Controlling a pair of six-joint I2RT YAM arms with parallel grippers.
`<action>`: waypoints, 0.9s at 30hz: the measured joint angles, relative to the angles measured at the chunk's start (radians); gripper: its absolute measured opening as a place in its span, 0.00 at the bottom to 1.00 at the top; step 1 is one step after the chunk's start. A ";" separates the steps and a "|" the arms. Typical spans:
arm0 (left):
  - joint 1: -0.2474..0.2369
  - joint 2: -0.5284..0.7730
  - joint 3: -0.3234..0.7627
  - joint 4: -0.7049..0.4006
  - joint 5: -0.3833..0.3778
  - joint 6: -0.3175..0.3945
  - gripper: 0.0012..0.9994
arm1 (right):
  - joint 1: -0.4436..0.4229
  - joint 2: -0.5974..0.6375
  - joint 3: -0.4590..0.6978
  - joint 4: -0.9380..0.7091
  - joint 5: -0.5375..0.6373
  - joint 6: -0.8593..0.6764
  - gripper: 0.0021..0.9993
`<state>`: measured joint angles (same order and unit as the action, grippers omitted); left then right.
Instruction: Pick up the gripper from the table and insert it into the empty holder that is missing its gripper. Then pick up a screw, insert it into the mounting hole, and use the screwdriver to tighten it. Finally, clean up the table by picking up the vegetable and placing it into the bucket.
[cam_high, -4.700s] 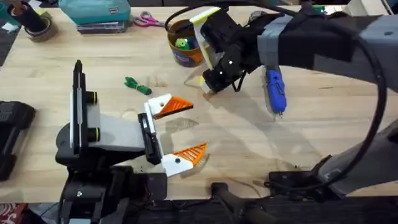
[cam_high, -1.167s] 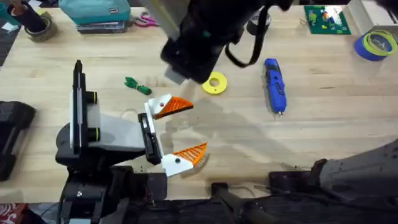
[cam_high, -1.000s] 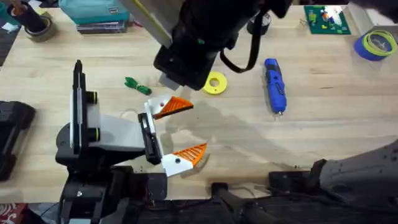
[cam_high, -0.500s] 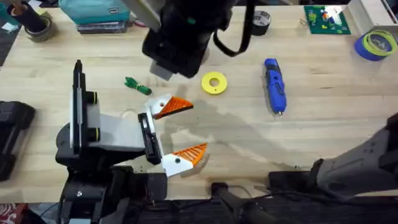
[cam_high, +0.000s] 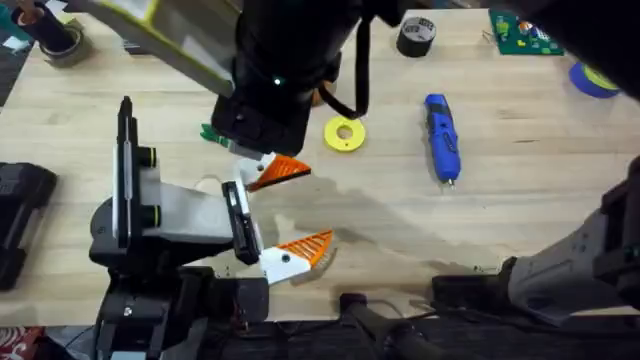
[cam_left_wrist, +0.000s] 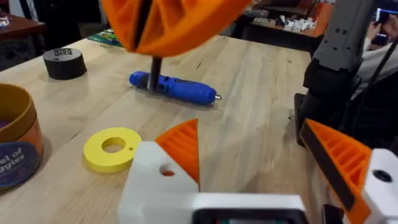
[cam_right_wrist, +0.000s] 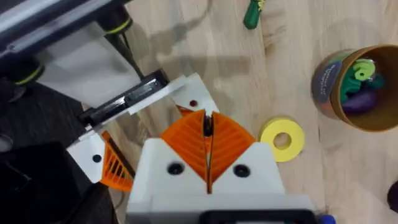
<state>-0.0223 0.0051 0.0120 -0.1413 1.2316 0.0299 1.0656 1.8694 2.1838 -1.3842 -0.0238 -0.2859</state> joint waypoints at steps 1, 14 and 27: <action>0.000 0.000 0.000 0.000 0.000 0.000 0.99 | 0.001 0.000 0.000 0.000 0.000 0.000 0.00; 0.000 0.000 0.000 0.000 0.000 0.000 0.99 | 0.006 0.001 0.000 0.025 0.000 -0.003 0.00; 0.000 0.000 0.000 0.000 0.000 0.000 0.99 | 0.014 0.055 0.000 0.006 0.000 -0.003 0.00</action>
<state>-0.0223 0.0055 0.0119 -0.1413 1.2316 0.0299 1.0798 1.9240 2.1838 -1.3778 -0.0238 -0.2893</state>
